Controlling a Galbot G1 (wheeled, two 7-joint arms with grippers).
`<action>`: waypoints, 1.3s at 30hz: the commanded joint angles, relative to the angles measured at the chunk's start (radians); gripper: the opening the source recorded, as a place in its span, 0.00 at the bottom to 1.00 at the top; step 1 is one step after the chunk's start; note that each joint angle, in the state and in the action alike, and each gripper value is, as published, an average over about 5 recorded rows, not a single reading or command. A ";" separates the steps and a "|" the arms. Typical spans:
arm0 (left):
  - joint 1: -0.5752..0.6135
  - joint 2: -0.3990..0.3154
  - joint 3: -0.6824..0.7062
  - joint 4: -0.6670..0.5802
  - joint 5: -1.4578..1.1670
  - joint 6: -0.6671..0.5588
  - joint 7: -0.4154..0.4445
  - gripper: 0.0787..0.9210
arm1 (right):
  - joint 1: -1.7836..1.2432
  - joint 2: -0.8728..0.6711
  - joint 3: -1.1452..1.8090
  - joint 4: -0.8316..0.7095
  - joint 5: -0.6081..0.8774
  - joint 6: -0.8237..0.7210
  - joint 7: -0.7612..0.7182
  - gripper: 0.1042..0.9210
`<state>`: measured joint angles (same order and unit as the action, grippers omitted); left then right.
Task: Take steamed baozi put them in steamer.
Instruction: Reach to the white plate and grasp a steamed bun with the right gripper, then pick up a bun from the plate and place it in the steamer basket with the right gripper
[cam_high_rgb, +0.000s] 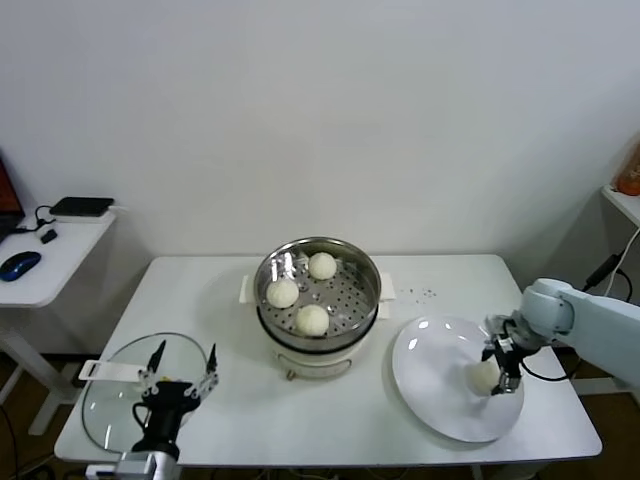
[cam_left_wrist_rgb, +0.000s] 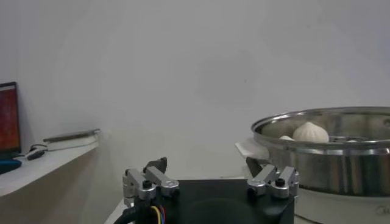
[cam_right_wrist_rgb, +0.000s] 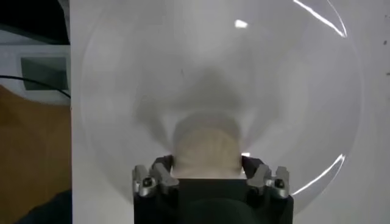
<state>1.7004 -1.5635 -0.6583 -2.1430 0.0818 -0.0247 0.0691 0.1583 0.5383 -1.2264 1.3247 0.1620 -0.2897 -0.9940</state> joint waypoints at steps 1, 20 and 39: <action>0.000 0.000 0.000 0.002 0.000 0.000 0.000 0.88 | -0.007 0.003 0.012 -0.001 -0.001 0.001 -0.005 0.68; -0.012 0.000 0.004 0.011 0.000 0.001 0.000 0.88 | 0.291 -0.012 -0.146 0.046 0.124 0.005 -0.040 0.55; -0.019 0.001 0.010 0.018 0.002 -0.001 0.001 0.88 | 0.820 0.409 -0.379 -0.144 0.552 0.019 -0.089 0.56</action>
<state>1.6851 -1.5644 -0.6495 -2.1247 0.0837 -0.0284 0.0694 0.7327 0.7100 -1.5137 1.2970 0.4995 -0.2774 -1.0592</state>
